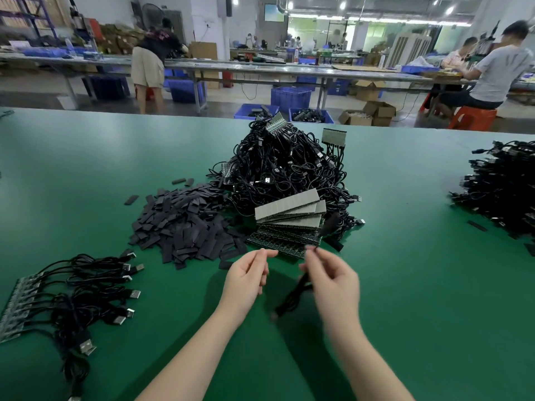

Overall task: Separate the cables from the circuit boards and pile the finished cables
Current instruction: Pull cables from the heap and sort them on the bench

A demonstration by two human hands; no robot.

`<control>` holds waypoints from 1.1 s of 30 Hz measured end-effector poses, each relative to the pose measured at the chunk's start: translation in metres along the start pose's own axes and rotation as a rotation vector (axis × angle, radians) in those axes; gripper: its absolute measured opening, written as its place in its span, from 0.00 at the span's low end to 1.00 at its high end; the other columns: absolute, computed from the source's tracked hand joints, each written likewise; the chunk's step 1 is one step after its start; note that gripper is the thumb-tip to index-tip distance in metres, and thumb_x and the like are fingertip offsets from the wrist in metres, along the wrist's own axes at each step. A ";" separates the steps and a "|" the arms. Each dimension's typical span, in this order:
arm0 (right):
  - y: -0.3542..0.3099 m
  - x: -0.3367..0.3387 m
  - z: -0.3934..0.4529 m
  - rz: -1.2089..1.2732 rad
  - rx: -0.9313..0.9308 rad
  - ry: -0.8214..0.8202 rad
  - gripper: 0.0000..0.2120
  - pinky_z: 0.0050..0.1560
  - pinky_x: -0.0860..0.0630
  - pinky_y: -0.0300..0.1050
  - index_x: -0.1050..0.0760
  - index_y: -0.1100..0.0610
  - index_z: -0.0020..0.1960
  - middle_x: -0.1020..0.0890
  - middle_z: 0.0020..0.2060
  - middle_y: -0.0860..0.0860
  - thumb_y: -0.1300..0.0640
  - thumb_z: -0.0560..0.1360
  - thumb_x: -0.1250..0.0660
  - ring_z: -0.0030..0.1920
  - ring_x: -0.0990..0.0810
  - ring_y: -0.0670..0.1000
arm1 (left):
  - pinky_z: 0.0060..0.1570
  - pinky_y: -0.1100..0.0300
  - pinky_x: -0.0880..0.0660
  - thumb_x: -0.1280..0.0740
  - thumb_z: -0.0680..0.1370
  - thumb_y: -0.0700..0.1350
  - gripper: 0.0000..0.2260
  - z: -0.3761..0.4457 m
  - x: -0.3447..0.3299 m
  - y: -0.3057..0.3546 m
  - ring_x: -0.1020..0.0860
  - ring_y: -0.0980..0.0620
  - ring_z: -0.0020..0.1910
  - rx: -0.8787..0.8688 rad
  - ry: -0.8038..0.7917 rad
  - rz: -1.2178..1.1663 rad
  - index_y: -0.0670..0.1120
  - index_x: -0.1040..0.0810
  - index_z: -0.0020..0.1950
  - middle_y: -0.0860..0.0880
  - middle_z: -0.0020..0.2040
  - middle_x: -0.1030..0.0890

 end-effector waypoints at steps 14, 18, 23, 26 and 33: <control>0.013 0.183 0.090 -1.369 -0.152 0.288 0.15 0.44 0.28 0.49 0.26 0.63 0.46 0.32 0.41 0.55 0.57 0.84 0.46 0.41 0.28 0.59 | 0.30 0.63 0.32 0.40 0.83 0.48 0.15 0.000 -0.001 -0.003 0.31 0.56 0.30 -0.027 0.002 0.140 0.57 0.17 0.42 0.54 0.31 0.29; 0.004 0.181 0.090 -1.552 -0.090 0.216 0.14 0.40 0.32 0.45 0.24 0.55 0.53 0.32 0.41 0.53 0.51 0.84 0.47 0.45 0.29 0.58 | 0.31 0.62 0.32 0.40 0.82 0.49 0.14 -0.001 0.000 -0.004 0.31 0.56 0.30 -0.034 -0.001 0.160 0.57 0.17 0.42 0.55 0.31 0.29; -0.017 0.160 0.092 -1.686 0.037 0.233 0.12 0.43 0.32 0.46 0.22 0.51 0.59 0.25 0.46 0.54 0.50 0.82 0.41 0.48 0.25 0.58 | 0.30 0.63 0.31 0.40 0.82 0.49 0.14 0.001 0.000 -0.002 0.30 0.57 0.29 -0.029 0.011 0.164 0.58 0.18 0.42 0.56 0.30 0.29; -0.043 0.116 0.089 -1.375 0.308 0.313 0.17 0.45 0.30 0.54 0.22 0.59 0.63 0.22 0.52 0.63 0.57 0.75 0.29 0.51 0.23 0.65 | 0.30 0.63 0.30 0.40 0.82 0.49 0.14 0.004 -0.001 -0.003 0.30 0.57 0.29 -0.015 0.018 0.158 0.57 0.17 0.42 0.57 0.30 0.28; -0.089 -0.011 0.090 -1.084 0.633 -0.145 0.17 0.53 0.26 0.51 0.23 0.52 0.66 0.25 0.61 0.54 0.53 0.78 0.31 0.55 0.22 0.58 | 0.29 0.64 0.30 0.39 0.82 0.48 0.14 0.002 0.002 -0.004 0.29 0.58 0.29 -0.041 0.033 0.123 0.57 0.17 0.42 0.57 0.31 0.28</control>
Point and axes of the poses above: each hand's wrist, its own z-axis towards the middle knuckle, its own x-axis out of the back of the hand, y = z × x, the point moved 3 cm from there along z, towards the middle knuckle
